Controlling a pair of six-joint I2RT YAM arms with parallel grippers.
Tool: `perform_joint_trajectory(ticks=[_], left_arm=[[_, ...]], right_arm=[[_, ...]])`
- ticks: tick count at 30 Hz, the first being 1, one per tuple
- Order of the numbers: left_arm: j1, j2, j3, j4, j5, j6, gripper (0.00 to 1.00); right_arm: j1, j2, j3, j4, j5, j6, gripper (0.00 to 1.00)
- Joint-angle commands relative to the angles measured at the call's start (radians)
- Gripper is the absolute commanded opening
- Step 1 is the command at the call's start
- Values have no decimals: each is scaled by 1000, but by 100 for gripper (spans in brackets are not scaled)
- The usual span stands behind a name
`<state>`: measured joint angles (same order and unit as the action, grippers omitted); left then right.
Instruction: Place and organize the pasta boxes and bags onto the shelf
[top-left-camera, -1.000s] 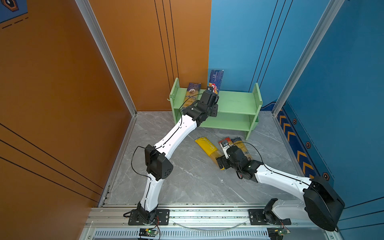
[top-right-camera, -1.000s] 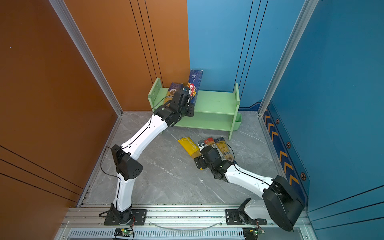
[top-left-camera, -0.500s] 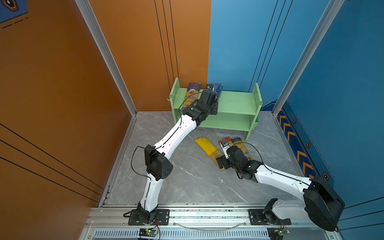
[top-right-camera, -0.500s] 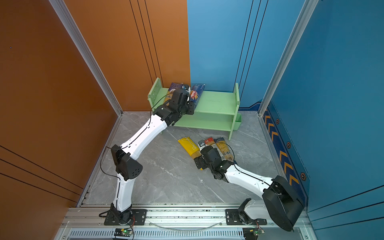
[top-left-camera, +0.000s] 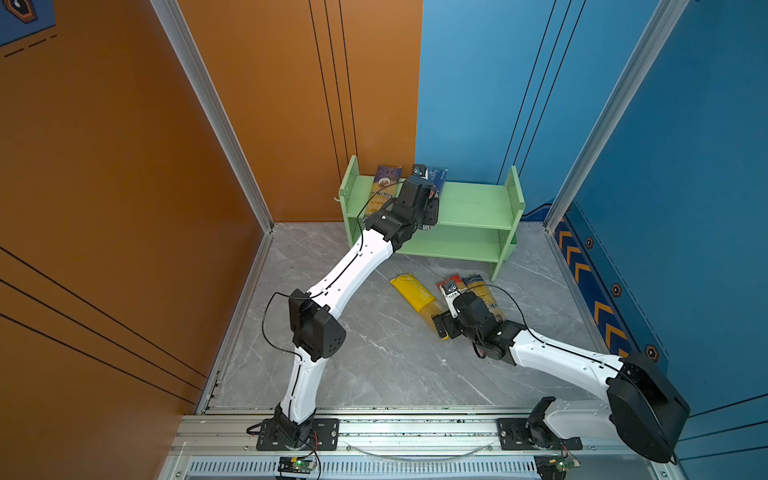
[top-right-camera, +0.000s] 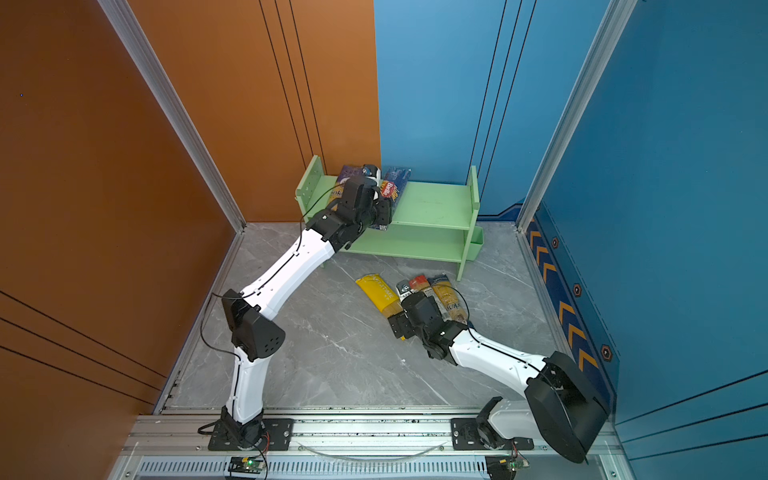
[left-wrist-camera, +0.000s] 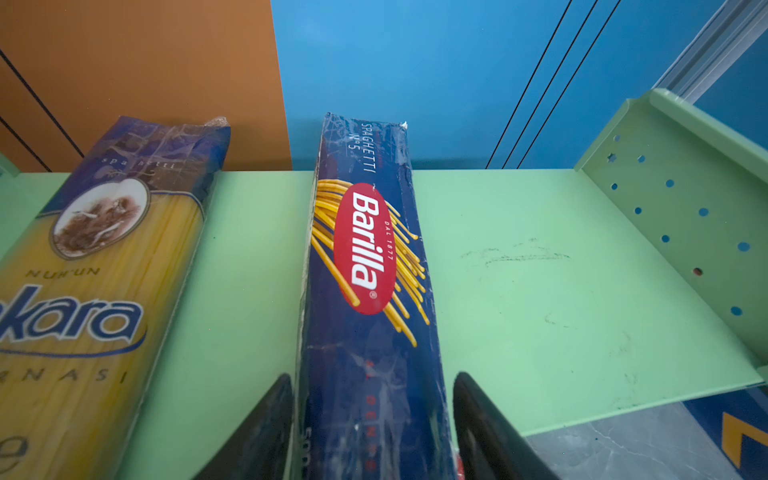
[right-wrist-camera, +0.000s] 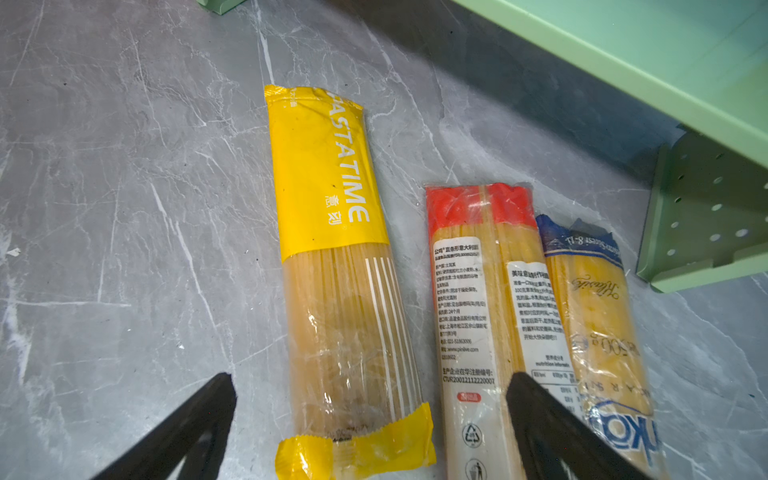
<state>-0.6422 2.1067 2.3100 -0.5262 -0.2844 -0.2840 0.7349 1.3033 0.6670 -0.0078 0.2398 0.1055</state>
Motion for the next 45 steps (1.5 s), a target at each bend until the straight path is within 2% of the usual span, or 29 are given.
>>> perform_joint_trajectory(ticks=[1, 12, 18, 29, 33, 35, 45], left_arm=[[2, -59, -3, 23, -2, 0, 72], [1, -160, -113, 52, 3, 9, 100], [3, -286, -270, 81, 46, 22, 98], [32, -627, -767, 240, 153, -5, 98], [52, -715, -905, 262, 172, -29, 98], [67, -753, -969, 255, 178, -51, 98], [124, -889, -1288, 269, 213, -160, 98]], right_arm=[[9, -28, -22, 3, 16, 7, 100], [8, -31, -13, -12, 16, -8, 100], [0, -27, 15, -31, 49, -34, 100], [-26, 48, 95, -42, 106, -73, 100], [-26, 77, 135, -55, 134, -82, 100], [-57, 98, 161, -63, 170, -87, 100], [-45, 305, 300, -157, 434, -49, 100]])
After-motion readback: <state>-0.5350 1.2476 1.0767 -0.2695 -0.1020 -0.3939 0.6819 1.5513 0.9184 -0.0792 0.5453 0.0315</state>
